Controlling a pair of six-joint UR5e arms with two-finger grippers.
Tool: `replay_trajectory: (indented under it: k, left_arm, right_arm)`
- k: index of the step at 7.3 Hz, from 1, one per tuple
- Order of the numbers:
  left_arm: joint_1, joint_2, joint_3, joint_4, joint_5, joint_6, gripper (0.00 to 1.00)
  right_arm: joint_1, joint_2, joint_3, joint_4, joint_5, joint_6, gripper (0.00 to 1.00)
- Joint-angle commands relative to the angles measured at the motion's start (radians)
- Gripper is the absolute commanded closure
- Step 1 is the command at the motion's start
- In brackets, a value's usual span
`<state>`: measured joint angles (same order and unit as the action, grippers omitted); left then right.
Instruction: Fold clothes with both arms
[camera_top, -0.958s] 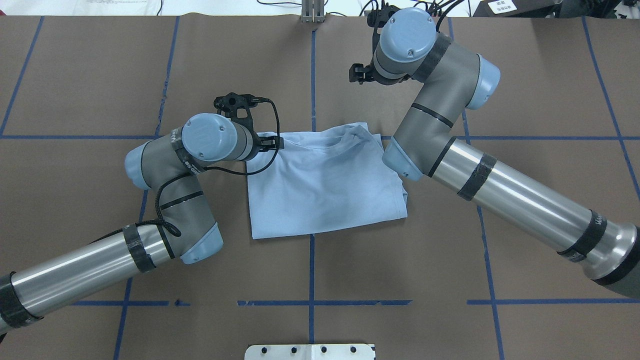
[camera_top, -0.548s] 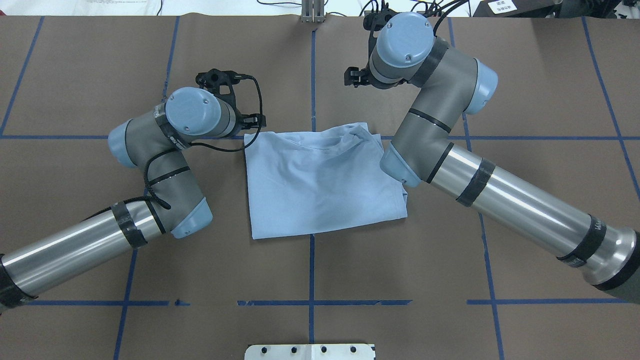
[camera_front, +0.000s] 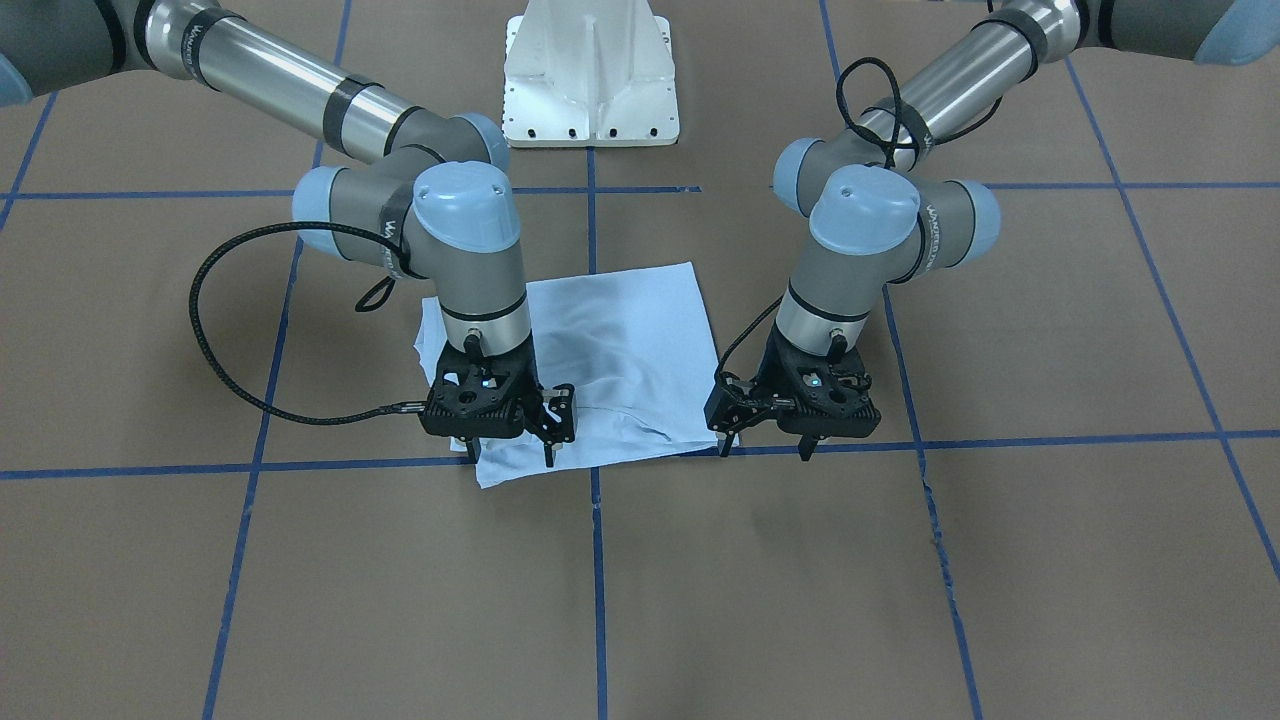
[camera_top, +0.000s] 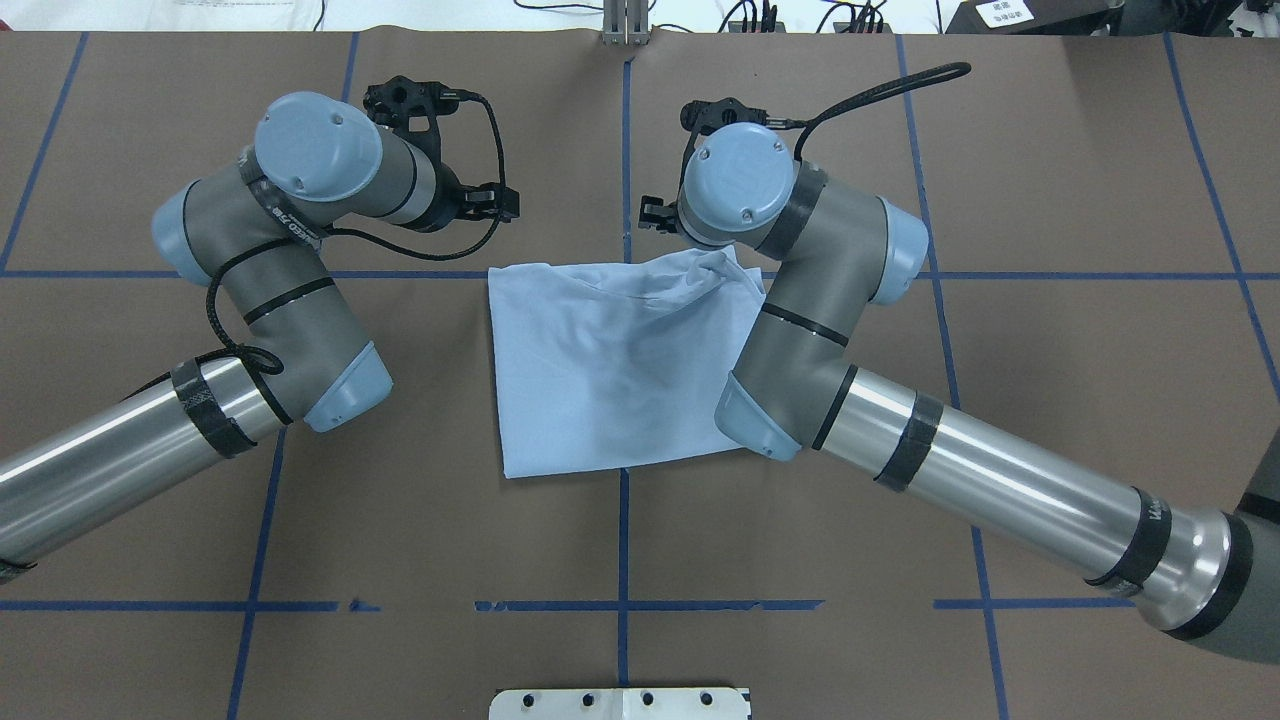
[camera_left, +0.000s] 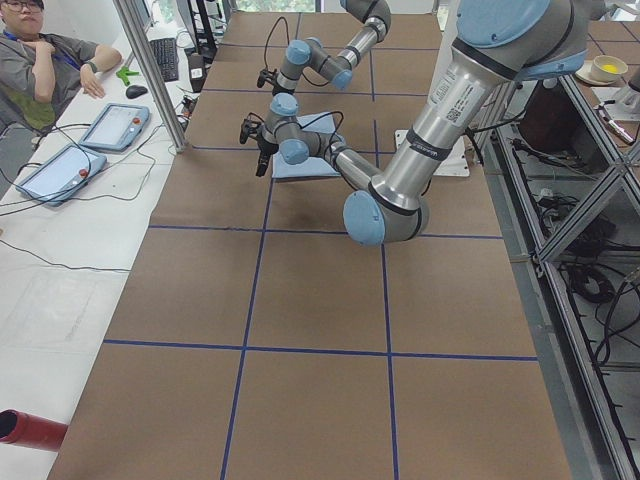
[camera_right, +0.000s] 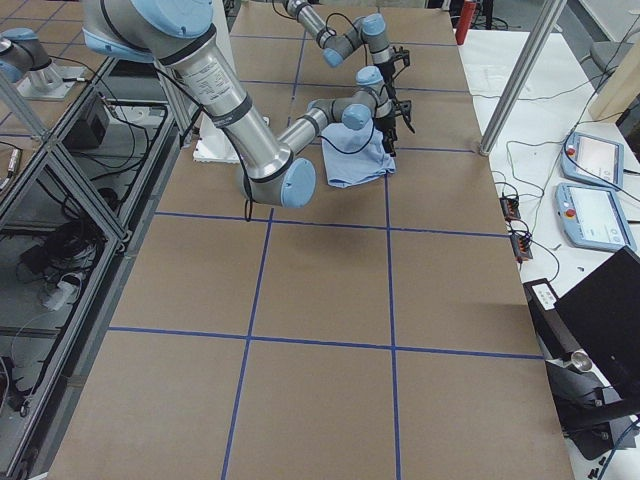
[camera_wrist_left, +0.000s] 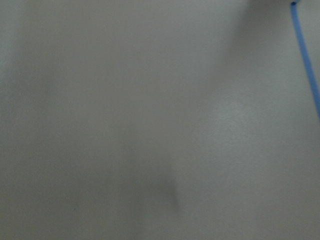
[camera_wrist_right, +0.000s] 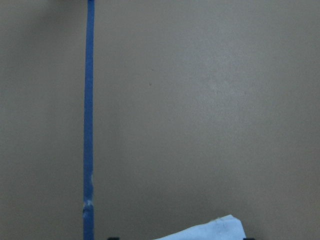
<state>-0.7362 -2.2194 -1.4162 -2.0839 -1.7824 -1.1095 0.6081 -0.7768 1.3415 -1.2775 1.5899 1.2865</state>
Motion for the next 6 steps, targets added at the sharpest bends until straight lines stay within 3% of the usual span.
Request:
replay_trajectory:
  k: [1, 3, 4, 5, 6]
  left_arm:
    - [-0.002, 0.003, -0.006, -0.002, -0.005, -0.003, 0.0]
    - [0.0, 0.004, -0.006, -0.01, -0.005, -0.004, 0.0]
    - [0.0, 0.004, -0.006, -0.011, -0.005, -0.004, 0.0]
    - [0.0, 0.004, -0.006, -0.011, -0.005, -0.004, 0.0]
    - [0.0, 0.004, -0.006, -0.011, -0.005, -0.004, 0.0]
  right_arm:
    - [-0.033, -0.036, 0.001, 0.0, -0.03, 0.011, 0.39]
    - [-0.033, -0.045, 0.004, 0.0, -0.031, 0.007, 0.48]
    - [-0.031, -0.042, 0.004, 0.0, -0.031, 0.005, 0.66]
    - [-0.03, -0.041, 0.004, 0.0, -0.031, 0.004, 1.0]
    - [-0.022, -0.042, 0.004, 0.0, -0.036, 0.004, 1.0]
